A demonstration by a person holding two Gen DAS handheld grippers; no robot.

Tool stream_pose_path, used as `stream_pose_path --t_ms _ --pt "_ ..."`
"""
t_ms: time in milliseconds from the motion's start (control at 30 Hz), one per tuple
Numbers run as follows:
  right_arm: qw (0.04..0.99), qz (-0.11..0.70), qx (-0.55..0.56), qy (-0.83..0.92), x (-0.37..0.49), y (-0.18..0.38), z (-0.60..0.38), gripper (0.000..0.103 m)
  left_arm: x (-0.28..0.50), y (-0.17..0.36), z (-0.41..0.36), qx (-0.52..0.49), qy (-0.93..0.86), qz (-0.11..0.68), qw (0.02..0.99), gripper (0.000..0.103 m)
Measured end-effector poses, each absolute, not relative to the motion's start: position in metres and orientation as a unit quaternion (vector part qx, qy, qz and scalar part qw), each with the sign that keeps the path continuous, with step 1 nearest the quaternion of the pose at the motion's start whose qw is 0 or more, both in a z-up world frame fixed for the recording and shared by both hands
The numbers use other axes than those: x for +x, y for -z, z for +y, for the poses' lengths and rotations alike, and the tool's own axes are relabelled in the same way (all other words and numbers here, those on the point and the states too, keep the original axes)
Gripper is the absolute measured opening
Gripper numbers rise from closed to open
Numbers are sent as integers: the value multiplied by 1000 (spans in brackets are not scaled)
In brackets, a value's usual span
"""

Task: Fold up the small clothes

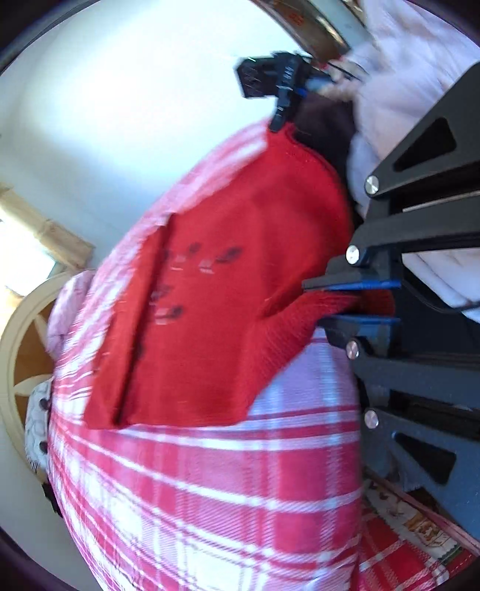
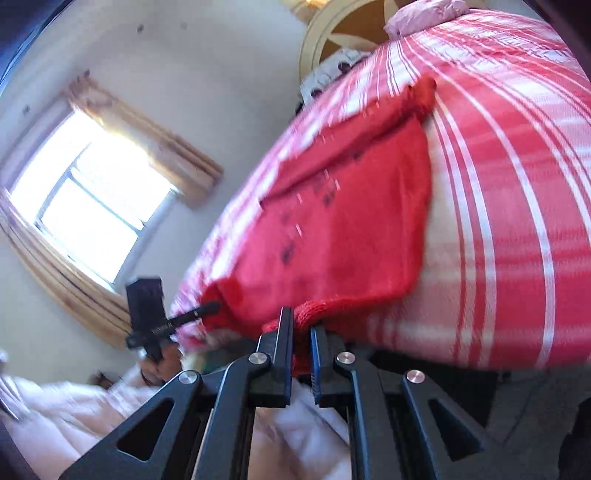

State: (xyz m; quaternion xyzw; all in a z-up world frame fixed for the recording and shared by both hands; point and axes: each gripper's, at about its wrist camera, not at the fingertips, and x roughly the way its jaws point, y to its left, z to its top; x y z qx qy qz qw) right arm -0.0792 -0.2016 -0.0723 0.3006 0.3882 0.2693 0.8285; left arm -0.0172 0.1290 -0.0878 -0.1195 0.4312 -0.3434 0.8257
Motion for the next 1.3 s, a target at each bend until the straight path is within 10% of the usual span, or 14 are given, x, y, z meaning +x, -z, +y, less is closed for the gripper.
stream_pose_path --t_ms 333,600,667,733,833,1100,1300 --pt "836 349 378 -192 41 68 -245 8 82 60 113 -115 257 409 868 12" --pt "842 381 348 -160 70 93 -244 10 122 64 149 -144 192 403 883 48" --pt "845 362 356 -171 64 82 -248 20 115 58 149 -126 194 385 894 50" --pt "852 343 354 -176 55 71 -249 69 109 54 143 -97 211 370 900 54" --pt "873 295 344 -178 37 57 -249 79 108 53 124 -38 216 355 909 69" --pt "925 287 230 -97 2 35 -236 79 139 74 79 -1 227 376 898 69" --pt "927 304 198 -95 -3 47 -226 79 146 89 68 6 226 398 889 49"
